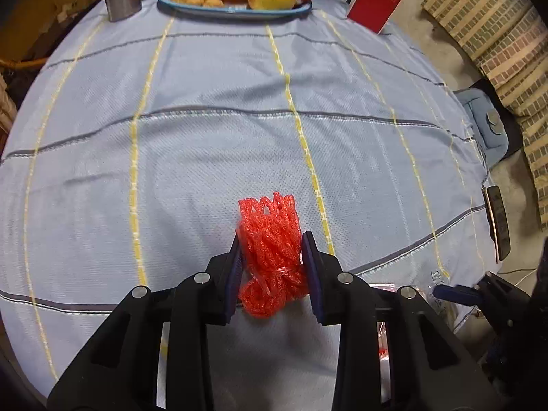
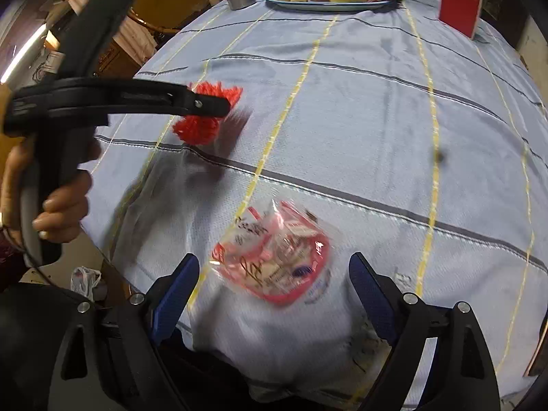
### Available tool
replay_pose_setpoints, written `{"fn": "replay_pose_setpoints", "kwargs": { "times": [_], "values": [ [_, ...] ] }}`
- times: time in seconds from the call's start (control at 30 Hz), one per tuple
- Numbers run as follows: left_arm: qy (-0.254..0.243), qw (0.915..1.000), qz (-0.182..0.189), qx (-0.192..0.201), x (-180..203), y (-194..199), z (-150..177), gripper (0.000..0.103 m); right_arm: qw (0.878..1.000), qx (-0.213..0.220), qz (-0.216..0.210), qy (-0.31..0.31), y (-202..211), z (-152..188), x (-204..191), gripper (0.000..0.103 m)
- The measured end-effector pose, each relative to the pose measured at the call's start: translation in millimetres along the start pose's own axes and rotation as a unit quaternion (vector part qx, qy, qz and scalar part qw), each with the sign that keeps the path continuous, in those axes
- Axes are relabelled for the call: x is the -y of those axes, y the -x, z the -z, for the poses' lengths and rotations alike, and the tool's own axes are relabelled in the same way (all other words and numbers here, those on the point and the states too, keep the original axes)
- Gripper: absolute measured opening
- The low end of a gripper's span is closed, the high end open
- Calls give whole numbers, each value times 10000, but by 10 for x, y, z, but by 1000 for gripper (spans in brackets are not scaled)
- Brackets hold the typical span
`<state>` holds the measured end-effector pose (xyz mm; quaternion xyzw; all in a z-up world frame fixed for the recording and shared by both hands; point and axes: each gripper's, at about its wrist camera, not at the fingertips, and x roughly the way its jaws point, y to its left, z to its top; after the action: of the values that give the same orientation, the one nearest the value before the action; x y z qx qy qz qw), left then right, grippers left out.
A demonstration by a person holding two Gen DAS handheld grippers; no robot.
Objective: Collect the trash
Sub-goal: 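Grasp the red mesh fruit net with the left gripper, then grasp the clear snack wrapper with the right gripper while left holds the net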
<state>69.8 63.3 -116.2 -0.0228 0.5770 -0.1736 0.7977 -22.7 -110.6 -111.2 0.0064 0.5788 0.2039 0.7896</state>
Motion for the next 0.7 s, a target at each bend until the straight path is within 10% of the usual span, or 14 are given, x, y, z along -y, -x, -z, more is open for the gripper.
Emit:
{"fn": "replay_pose_setpoints", "kwargs": {
  "times": [0.7],
  "values": [
    [-512,9986,-78,-74,170,-2,-74,34,9968,0,-8,-801,-128,-10,205,88]
  ]
}}
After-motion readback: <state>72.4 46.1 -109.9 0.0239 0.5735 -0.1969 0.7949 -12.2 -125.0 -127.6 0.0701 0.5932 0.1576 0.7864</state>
